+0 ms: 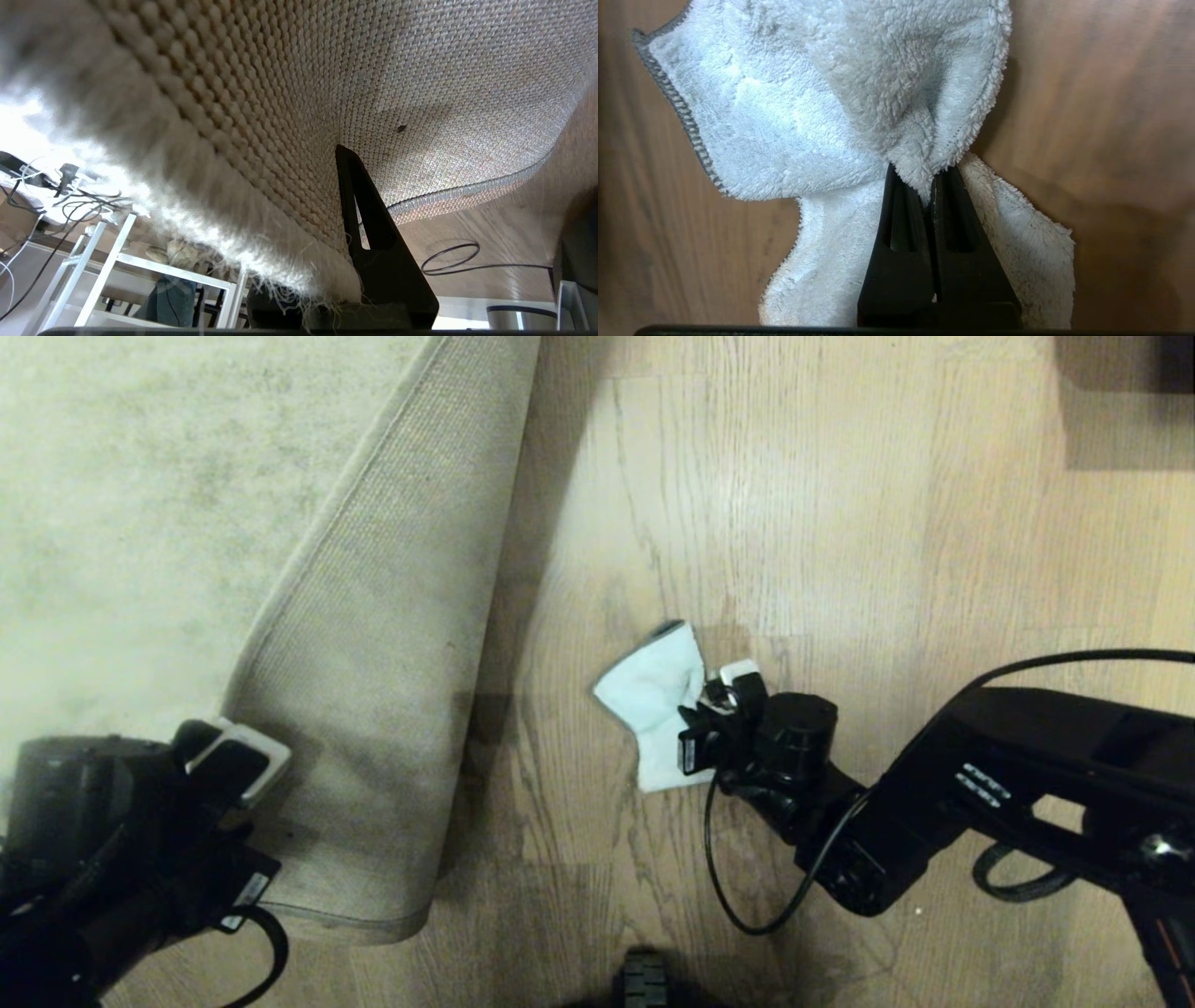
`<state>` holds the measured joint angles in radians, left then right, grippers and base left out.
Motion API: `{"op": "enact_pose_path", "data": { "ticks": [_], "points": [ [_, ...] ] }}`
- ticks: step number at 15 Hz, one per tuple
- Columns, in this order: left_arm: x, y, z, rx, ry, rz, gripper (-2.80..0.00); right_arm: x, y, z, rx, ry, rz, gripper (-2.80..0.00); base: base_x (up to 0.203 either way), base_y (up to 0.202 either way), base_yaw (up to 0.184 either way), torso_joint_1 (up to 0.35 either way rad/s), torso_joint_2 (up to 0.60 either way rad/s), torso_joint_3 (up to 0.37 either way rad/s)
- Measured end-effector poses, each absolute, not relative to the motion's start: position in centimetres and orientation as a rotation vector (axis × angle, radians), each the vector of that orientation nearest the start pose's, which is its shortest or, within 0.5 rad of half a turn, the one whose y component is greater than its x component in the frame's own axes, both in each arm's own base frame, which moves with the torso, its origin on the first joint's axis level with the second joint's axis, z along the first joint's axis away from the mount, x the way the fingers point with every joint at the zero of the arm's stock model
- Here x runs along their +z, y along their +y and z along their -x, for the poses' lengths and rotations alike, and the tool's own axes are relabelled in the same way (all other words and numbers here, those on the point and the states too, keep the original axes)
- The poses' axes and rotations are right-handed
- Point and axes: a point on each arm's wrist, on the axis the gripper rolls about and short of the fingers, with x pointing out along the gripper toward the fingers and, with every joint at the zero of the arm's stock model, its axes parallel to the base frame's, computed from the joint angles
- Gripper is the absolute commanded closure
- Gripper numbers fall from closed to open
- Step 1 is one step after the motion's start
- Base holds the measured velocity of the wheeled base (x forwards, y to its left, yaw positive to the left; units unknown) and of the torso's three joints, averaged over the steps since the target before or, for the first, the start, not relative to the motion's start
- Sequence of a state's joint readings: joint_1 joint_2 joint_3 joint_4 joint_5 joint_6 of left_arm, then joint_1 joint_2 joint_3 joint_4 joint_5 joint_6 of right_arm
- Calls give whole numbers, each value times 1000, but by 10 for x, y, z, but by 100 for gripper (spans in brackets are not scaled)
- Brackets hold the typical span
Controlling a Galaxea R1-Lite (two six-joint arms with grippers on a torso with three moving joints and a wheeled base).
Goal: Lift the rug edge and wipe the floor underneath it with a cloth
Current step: Wipe the floor under the carpet with a rag
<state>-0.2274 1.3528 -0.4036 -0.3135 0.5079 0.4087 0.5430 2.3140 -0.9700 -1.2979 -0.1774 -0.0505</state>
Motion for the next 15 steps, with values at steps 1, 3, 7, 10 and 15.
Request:
{"op": "enact_pose_path", "data": {
  "ticks": [1,3,7,10,15],
  "points": [
    [136,-30,-176,147,647,-623,0,62,220,-353,387,44,70,0,0,0,0,0,0,0],
    [136,-30,-176,147,647,-623,0,58,243,-334,461,63,78,0,0,0,0,0,0,0],
    [137,-29,-176,150,642,-619,0,47,292,-295,617,76,88,0,0,0,0,0,0,0],
    [137,-29,-176,151,640,-618,0,34,318,-273,700,92,100,0,0,0,0,0,0,0],
    [138,-30,-176,148,637,-618,0,11,344,-248,785,123,126,0,0,0,0,0,0,0]
  ]
}}
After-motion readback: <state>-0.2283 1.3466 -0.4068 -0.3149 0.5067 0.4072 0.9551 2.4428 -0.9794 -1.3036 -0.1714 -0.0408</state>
